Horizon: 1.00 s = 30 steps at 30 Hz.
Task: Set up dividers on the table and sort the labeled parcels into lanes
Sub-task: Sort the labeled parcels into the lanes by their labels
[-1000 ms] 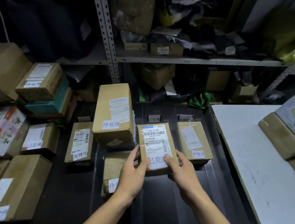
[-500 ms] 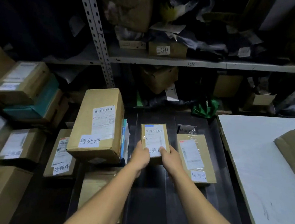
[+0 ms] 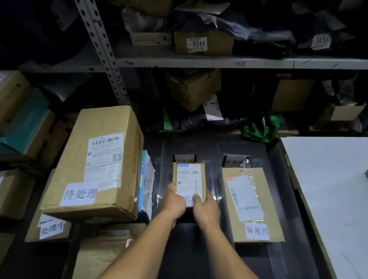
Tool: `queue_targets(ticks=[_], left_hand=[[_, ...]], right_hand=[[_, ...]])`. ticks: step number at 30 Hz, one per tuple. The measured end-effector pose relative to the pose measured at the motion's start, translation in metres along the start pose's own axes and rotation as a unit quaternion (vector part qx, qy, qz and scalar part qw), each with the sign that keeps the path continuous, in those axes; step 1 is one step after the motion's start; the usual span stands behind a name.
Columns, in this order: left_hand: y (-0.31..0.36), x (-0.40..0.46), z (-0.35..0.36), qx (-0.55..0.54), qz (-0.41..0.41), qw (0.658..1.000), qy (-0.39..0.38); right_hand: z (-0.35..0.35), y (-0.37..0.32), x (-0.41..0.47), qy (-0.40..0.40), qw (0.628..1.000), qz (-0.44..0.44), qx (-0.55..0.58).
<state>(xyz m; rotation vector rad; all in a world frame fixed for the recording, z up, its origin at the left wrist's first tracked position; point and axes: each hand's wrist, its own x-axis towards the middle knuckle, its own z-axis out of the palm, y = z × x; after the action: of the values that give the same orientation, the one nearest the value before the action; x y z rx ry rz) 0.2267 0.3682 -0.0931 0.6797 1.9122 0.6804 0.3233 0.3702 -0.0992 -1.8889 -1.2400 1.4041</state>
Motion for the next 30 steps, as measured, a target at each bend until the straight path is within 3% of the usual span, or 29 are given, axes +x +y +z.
queue_targets(ticks=[9, 12, 17, 23, 26, 30], left_hand=[[0.005, -0.017, 0.004, 0.045, -0.007, 0.999, 0.012], [0.019, -0.034, -0.007, 0.058, 0.054, 0.996, 0.030], [0.058, -0.087, -0.041, 0.033, 0.180, 0.982, 0.050], [0.082, -0.167, -0.137, -0.015, 0.342, 0.932, 0.114], [0.075, -0.190, -0.201, -0.039, 0.380, 0.908, 0.172], [0.050, -0.199, -0.282, -0.047, 0.380, 0.895, 0.229]], right_hand=[[-0.002, -0.016, -0.003, -0.005, 0.995, 0.008, -0.095], [-0.007, -0.034, -0.021, 0.038, 0.988, -0.060, -0.140], [-0.031, -0.078, -0.068, 0.057, 0.985, -0.156, -0.050], [-0.038, -0.149, -0.148, 0.033, 0.949, -0.312, 0.017], [-0.015, -0.189, -0.191, 0.008, 0.919, -0.393, 0.010], [0.039, -0.229, -0.233, -0.054, 0.898, -0.436, 0.001]])
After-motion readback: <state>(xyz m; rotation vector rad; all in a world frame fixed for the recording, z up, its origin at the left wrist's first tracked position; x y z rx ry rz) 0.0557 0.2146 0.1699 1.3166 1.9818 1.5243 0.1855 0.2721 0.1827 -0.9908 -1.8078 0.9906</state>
